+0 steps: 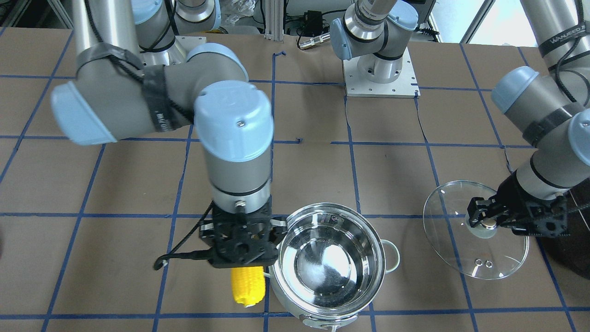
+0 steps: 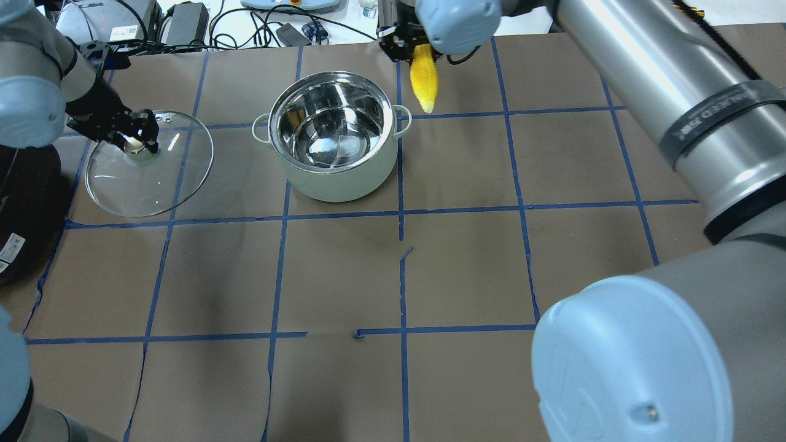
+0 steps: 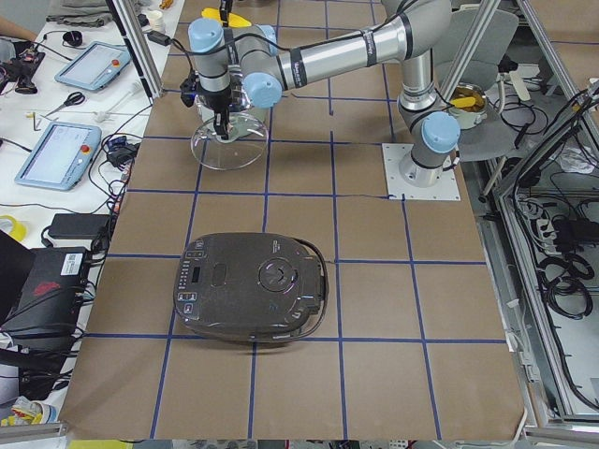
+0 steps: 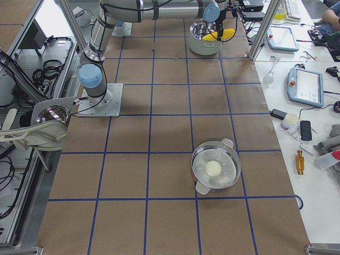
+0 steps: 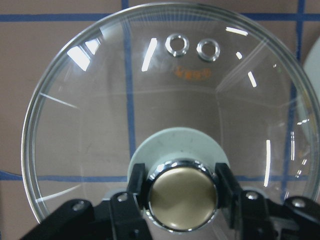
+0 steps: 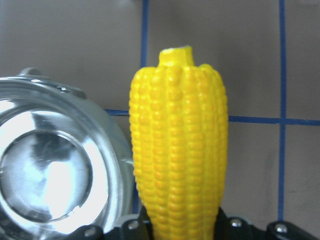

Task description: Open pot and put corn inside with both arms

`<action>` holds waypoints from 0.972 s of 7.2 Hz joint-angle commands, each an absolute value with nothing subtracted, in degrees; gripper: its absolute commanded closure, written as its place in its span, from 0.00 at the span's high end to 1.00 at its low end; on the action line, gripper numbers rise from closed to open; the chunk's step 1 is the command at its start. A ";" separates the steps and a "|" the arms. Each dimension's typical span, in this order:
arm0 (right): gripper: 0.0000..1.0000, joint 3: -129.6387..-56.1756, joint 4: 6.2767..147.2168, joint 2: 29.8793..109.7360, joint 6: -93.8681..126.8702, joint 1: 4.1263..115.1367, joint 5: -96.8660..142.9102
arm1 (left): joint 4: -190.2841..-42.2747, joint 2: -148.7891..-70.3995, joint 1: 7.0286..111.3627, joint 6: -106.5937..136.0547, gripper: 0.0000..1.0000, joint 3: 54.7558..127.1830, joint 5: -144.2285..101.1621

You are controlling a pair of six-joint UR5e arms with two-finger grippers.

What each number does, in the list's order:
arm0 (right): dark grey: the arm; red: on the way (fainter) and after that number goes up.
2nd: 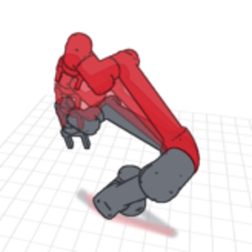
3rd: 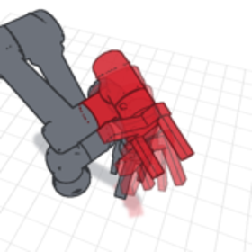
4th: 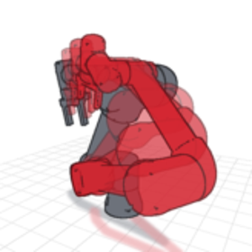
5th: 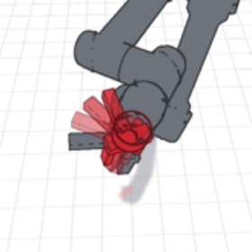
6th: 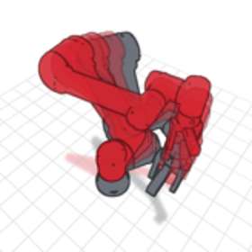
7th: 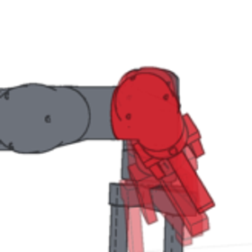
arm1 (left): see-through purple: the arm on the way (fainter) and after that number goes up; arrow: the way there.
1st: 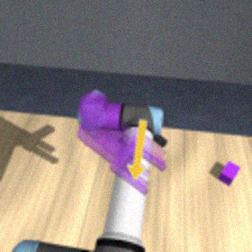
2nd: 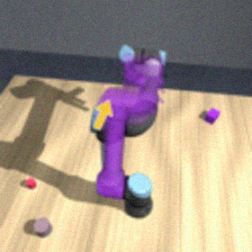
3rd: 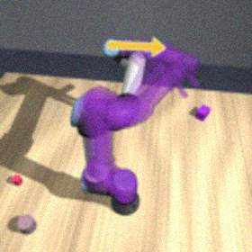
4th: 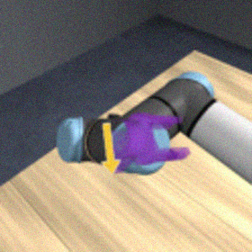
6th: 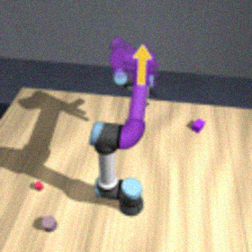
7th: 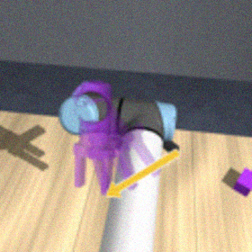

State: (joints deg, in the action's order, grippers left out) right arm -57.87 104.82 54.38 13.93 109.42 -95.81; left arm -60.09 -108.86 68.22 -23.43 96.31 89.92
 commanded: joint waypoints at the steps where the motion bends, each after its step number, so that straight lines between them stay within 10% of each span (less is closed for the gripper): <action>1: 0.00 -52.13 104.68 48.19 17.92 116.43 -96.24 | -47.33 -107.40 65.14 -26.80 0.22 107.98 89.74; 3: 0.00 -52.21 108.08 45.02 15.23 118.04 -96.15 | -45.88 -107.49 63.99 -26.11 0.23 109.68 87.21; 4: 0.15 -52.21 109.32 44.13 11.03 118.04 -96.15 | -46.05 -107.58 64.07 -25.67 0.23 110.12 85.97; 5: 0.78 -52.38 109.42 43.95 10.46 118.04 -96.24 | -46.05 -107.67 64.07 -25.75 0.23 110.74 86.04; 6: 1.00 -52.38 109.34 44.12 10.46 118.04 -96.07 | -45.79 -107.67 63.72 -26.27 0.25 110.92 86.22; 7: 1.00 -52.38 109.34 44.21 10.28 118.04 -96.06 | -45.79 -108.19 63.72 -25.84 0.25 110.92 86.22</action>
